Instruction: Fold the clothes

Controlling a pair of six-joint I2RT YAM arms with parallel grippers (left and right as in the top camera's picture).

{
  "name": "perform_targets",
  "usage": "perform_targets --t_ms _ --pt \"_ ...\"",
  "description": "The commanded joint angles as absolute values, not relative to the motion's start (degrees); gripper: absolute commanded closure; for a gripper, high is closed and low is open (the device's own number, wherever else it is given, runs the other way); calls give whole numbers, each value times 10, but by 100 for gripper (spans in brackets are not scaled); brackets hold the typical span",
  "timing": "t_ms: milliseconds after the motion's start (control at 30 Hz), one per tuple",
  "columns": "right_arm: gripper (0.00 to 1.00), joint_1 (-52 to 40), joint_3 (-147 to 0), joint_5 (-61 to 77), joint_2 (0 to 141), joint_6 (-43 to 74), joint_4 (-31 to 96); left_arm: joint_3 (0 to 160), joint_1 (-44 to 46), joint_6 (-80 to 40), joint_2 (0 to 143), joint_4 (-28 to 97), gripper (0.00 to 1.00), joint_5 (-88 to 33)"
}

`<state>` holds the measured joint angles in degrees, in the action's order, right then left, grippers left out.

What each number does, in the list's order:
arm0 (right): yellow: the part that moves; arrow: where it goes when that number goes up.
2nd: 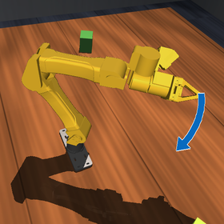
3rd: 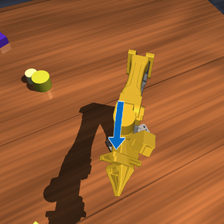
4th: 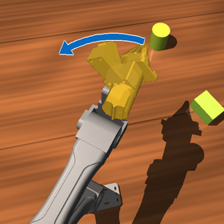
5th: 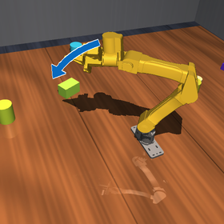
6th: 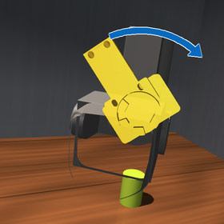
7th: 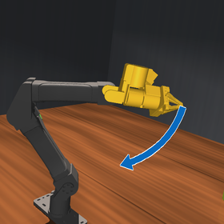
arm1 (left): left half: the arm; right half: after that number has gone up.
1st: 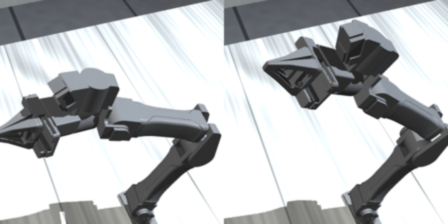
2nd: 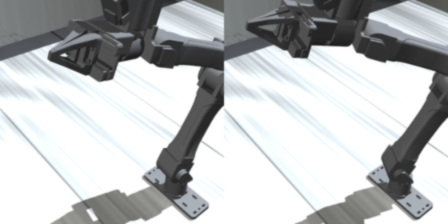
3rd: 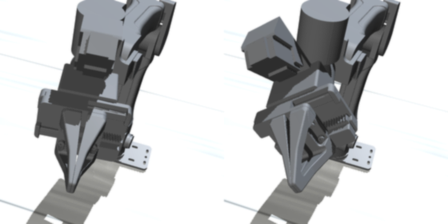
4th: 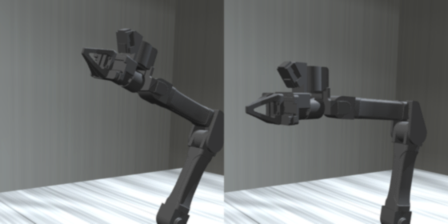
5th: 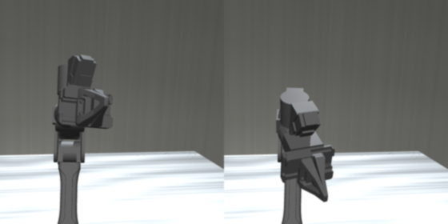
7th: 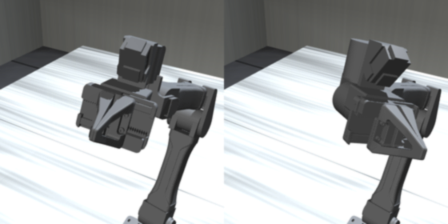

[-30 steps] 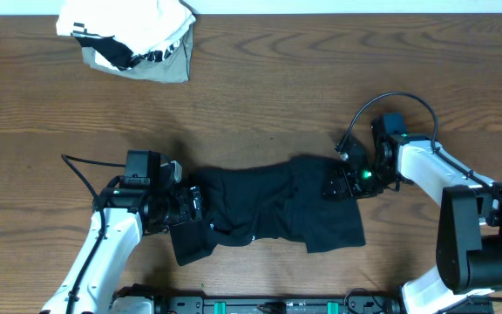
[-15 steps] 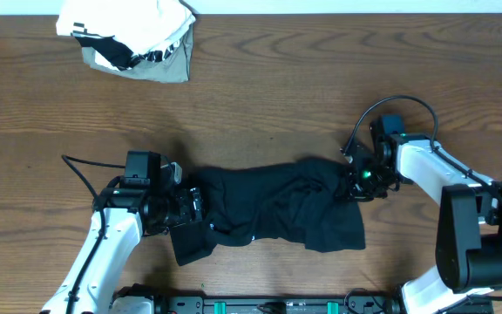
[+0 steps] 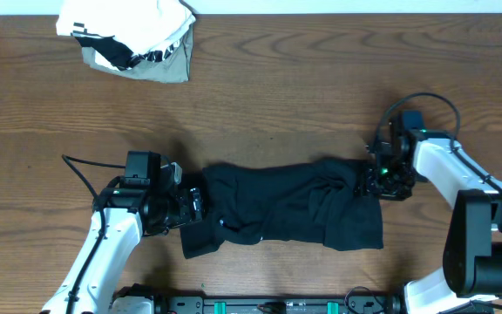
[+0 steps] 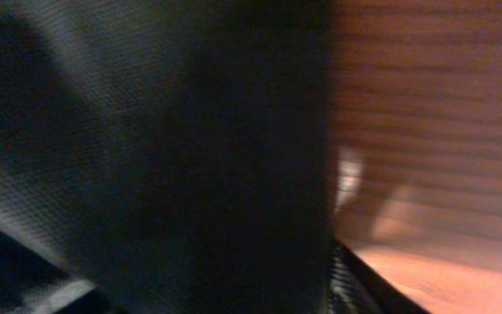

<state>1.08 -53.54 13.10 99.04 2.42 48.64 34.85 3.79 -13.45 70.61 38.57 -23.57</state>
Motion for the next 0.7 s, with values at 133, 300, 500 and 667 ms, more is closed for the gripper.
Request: perform_targets --t_ms 133,300,500,667 --pt "38 72 -545 153 978 14 524 359 36 -127 704 390 15 -229" --pt "33 106 -545 339 978 -111 537 359 36 -127 704 392 15 -229" --pt "24 123 -519 372 978 -133 539 359 36 -127 704 391 15 -229" --pt "17 134 -473 394 978 -133 500 359 36 -127 704 392 15 -229"
